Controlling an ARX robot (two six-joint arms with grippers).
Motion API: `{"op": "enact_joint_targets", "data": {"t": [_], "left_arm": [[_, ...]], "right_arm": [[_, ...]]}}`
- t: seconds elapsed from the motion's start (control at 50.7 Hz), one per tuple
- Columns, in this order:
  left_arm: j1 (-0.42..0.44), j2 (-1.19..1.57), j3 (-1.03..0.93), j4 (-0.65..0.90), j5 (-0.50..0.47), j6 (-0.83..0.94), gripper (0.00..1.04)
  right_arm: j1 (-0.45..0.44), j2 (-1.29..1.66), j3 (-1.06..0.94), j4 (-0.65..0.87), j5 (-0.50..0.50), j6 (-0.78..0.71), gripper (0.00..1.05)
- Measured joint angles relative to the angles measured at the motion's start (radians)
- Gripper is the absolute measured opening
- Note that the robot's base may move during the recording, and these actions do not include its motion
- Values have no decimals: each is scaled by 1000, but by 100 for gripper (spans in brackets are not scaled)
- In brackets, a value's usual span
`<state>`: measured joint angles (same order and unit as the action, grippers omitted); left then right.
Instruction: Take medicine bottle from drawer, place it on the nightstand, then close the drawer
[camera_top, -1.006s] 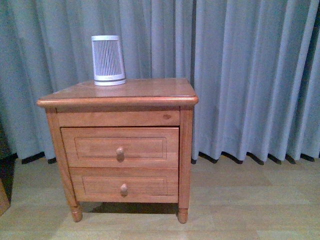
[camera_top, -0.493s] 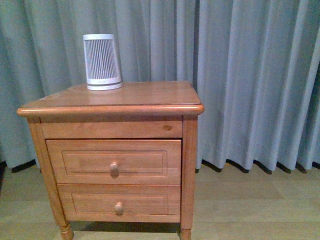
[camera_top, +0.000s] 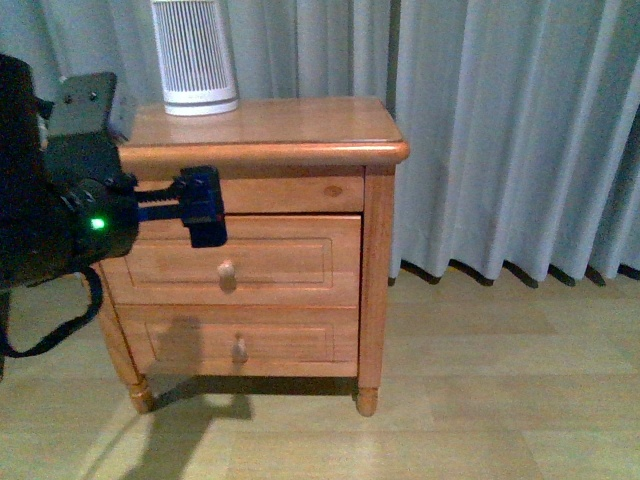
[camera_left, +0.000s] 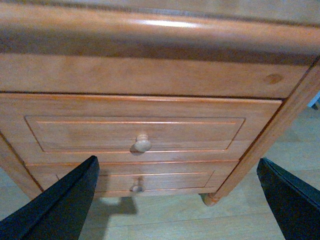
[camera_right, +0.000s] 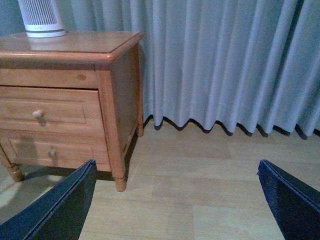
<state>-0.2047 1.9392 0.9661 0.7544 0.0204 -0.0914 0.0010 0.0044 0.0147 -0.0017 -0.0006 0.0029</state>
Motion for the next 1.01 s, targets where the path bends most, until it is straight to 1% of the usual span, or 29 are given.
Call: {"op": "enact_joint_targets", "data": {"t": [0.118, 0.335, 0.414, 0.71, 1.006], "left_arm": [[-5, 130, 74, 32, -23, -2, 98], [-4, 339, 245, 30, -50, -19, 98], [-2, 430, 335, 11, -58, -19, 98], [16, 544, 495, -24, -74, -27, 98], [20, 625, 600, -48, -79, -30, 98]], "right_arm": [[0, 0, 0, 0, 0, 0, 98], [0, 0, 0, 0, 0, 0, 98], [0, 0, 0, 0, 0, 0, 98], [0, 0, 0, 0, 0, 0, 98], [0, 0, 0, 0, 0, 0, 98]]}}
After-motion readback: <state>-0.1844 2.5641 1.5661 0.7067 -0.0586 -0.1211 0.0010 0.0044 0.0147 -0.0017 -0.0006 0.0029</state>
